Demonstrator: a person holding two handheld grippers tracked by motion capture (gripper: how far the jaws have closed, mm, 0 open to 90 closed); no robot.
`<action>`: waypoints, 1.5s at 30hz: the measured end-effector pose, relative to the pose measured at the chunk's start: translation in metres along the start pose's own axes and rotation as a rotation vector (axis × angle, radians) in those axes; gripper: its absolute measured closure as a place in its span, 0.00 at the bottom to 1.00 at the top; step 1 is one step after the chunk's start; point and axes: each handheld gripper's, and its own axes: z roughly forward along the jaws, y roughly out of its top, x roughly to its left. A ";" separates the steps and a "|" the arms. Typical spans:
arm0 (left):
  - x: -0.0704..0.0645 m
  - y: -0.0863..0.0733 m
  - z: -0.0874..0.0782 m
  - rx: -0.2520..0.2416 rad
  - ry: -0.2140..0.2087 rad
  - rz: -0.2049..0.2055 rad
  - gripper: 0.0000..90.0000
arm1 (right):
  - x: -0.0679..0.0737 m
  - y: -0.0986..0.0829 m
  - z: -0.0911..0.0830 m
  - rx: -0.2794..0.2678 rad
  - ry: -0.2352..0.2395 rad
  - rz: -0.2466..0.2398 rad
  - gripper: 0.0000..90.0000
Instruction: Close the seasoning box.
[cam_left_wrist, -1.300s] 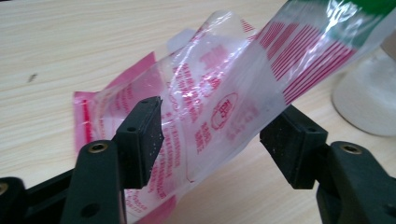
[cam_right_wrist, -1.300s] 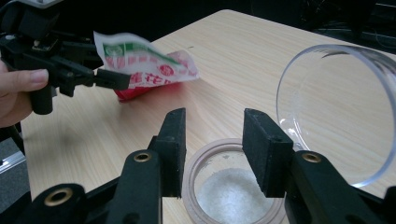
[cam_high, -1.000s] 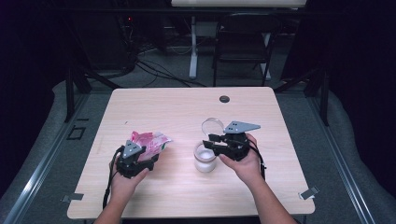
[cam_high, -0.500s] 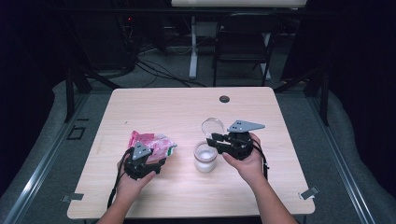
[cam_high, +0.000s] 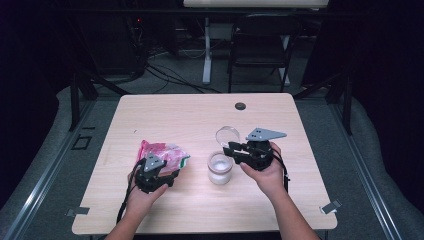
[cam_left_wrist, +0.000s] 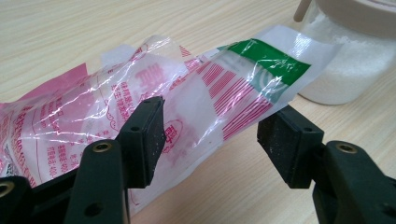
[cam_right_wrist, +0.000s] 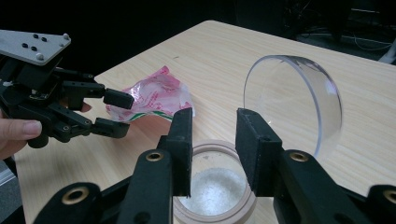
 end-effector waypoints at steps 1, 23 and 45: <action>0.000 0.000 0.000 -0.002 -0.002 -0.002 0.46 | 0.000 0.000 -0.001 0.003 -0.001 -0.004 0.74; -0.013 0.008 -0.004 -0.033 -0.046 0.004 0.47 | -0.022 0.007 -0.032 -0.055 -0.062 0.030 0.81; -0.017 0.004 -0.005 -0.036 -0.071 0.009 0.48 | -0.062 -0.014 -0.019 -0.027 -0.195 0.139 1.00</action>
